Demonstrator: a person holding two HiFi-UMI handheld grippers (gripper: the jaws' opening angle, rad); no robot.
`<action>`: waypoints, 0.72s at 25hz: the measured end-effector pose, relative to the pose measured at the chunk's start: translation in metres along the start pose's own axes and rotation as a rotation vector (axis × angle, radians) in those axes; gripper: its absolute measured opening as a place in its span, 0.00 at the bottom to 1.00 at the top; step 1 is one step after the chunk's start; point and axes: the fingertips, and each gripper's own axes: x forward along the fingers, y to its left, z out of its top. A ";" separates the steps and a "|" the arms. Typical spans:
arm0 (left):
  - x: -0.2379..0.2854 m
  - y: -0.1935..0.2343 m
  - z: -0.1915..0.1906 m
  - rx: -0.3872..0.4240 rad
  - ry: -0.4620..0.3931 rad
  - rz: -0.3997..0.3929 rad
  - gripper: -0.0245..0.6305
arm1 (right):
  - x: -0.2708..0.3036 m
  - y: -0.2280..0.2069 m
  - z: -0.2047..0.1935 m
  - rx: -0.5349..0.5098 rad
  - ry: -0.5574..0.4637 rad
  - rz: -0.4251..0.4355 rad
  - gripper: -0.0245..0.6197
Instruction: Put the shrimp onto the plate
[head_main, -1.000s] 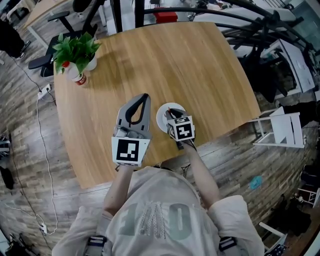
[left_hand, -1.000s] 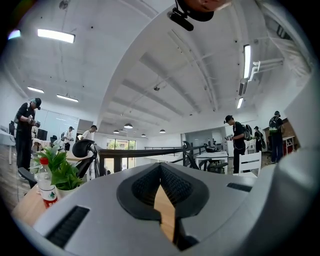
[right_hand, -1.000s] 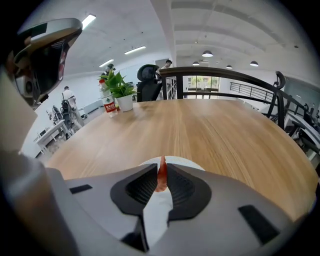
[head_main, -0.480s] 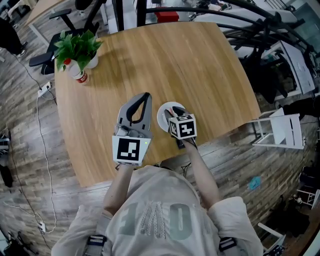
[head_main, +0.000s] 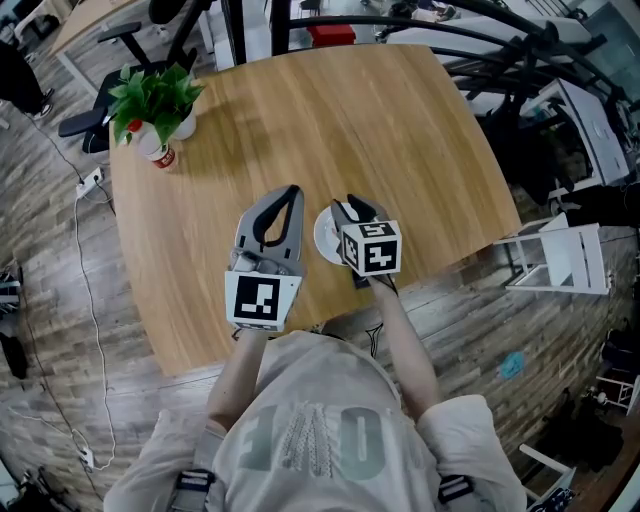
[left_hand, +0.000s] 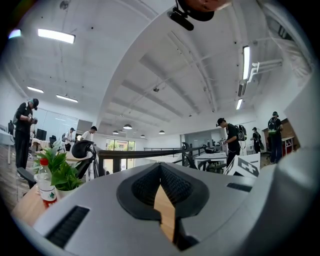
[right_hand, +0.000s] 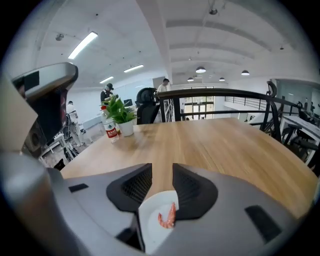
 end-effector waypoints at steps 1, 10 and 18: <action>0.000 0.000 0.001 -0.002 -0.003 -0.001 0.05 | -0.005 0.003 0.012 -0.015 -0.031 -0.001 0.25; -0.001 -0.006 0.011 -0.008 -0.029 -0.023 0.05 | -0.078 0.026 0.117 -0.132 -0.394 -0.068 0.10; 0.000 -0.010 0.033 0.018 -0.072 -0.046 0.05 | -0.137 0.038 0.134 -0.138 -0.557 -0.157 0.08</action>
